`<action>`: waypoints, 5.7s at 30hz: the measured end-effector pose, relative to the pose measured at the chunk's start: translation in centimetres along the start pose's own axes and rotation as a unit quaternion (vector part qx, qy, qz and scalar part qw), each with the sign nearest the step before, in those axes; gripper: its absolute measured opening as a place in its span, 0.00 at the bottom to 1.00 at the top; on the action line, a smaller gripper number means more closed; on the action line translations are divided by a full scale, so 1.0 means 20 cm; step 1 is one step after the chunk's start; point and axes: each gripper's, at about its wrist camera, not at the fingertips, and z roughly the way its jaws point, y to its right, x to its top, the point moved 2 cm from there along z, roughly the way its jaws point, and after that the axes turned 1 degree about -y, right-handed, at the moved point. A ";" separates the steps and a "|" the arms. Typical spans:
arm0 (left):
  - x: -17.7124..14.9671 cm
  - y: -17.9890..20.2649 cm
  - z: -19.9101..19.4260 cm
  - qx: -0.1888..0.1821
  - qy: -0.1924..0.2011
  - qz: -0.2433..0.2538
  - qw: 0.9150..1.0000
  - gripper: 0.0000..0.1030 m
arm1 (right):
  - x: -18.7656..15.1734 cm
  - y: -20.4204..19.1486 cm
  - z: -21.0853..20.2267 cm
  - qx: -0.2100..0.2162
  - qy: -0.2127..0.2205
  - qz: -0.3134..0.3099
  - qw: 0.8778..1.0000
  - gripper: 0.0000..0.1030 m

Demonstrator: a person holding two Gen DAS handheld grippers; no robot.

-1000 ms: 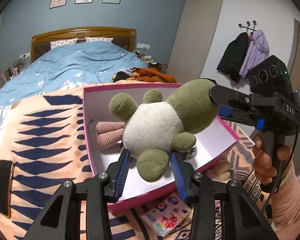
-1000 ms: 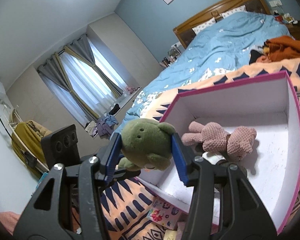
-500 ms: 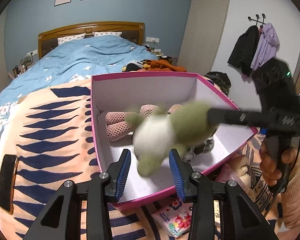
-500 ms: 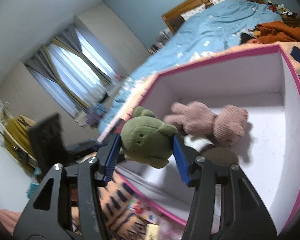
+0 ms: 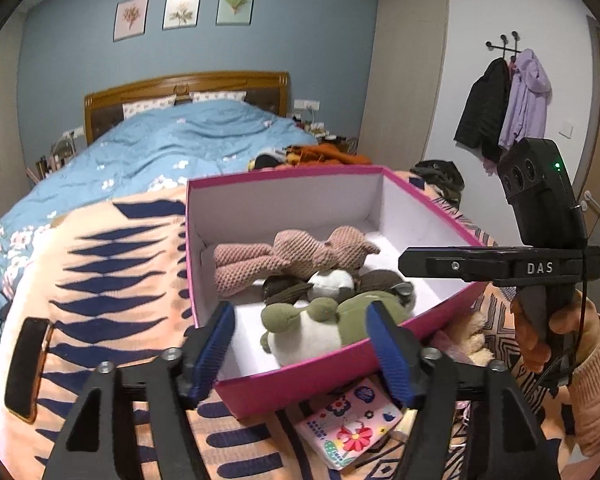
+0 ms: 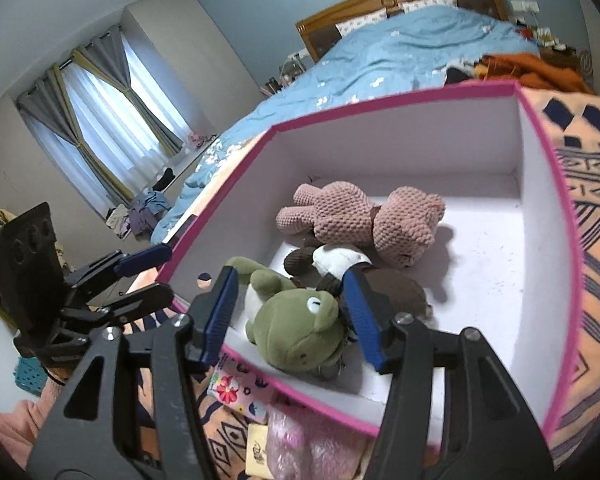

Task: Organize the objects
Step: 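Move the right gripper out of the box to the cream teddy bear, then grasp the cream teddy bear with the right gripper and lift it, then carry the teddy bear over the box, lower it and open the right gripper, then withdraw the right gripper toward the pink drawstring pouch beside the box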

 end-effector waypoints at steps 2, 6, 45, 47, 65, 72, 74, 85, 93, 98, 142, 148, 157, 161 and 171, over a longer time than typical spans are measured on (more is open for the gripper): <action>0.00 0.03 -0.03 -0.001 0.012 0.006 1.000 0.80 | -0.01 -0.03 -0.06 -0.003 0.014 -0.011 1.000 0.62; -0.01 0.08 -0.10 0.002 0.036 0.012 0.999 0.87 | -0.05 -0.08 -0.19 -0.007 0.042 -0.030 0.999 0.68; -0.36 0.53 0.09 -0.046 -0.043 0.057 0.996 1.00 | -0.68 0.23 -0.26 -0.062 -0.030 0.089 0.994 0.38; -0.36 0.54 0.10 -0.046 -0.046 0.062 0.996 1.00 | -0.68 0.22 -0.27 -0.065 -0.028 0.086 0.994 0.36; -0.34 0.65 0.07 -0.120 -0.050 0.077 0.988 0.77 | -0.65 0.15 -0.45 -0.038 0.017 0.085 0.996 0.33; -0.30 0.72 0.04 -0.176 -0.056 0.087 0.979 0.52 | -0.58 0.07 -0.54 -0.013 0.042 0.070 0.997 0.33; -0.29 0.73 0.04 -0.184 -0.052 0.088 0.978 0.50 | -0.56 0.04 -0.56 -0.012 0.051 0.062 0.997 0.33; -0.16 0.71 0.02 -0.220 -0.046 0.082 0.971 0.39 | -0.46 -0.03 -0.58 -0.001 0.071 0.042 0.997 0.33; -0.02 0.68 -0.02 -0.222 -0.017 0.080 0.972 0.39 | -0.31 -0.09 -0.63 -0.003 0.092 0.004 0.996 0.33; 0.08 0.67 0.00 -0.209 -0.005 0.089 0.974 0.39 | -0.21 -0.10 -0.64 -0.009 0.104 -0.012 0.994 0.33; 0.28 0.44 0.53 -0.122 -0.053 0.029 0.991 0.39 | 0.10 0.32 -0.27 -0.114 0.072 0.027 0.990 0.34; 0.26 0.40 0.35 -0.106 -0.005 0.039 0.994 0.49 | 0.03 0.19 -0.40 -0.091 0.095 0.001 0.991 0.37; 0.14 0.40 0.06 -0.066 0.053 0.071 0.994 0.78 | -0.22 0.03 -0.53 -0.039 0.092 -0.019 0.995 0.49; 0.05 0.41 -0.02 -0.071 0.058 0.078 0.993 0.82 | -0.37 0.03 -0.51 -0.042 0.067 -0.020 0.997 0.49; -0.19 0.44 -0.02 -0.052 0.035 0.083 0.995 0.99 | -0.64 0.09 -0.32 -0.022 -0.014 0.027 0.999 0.49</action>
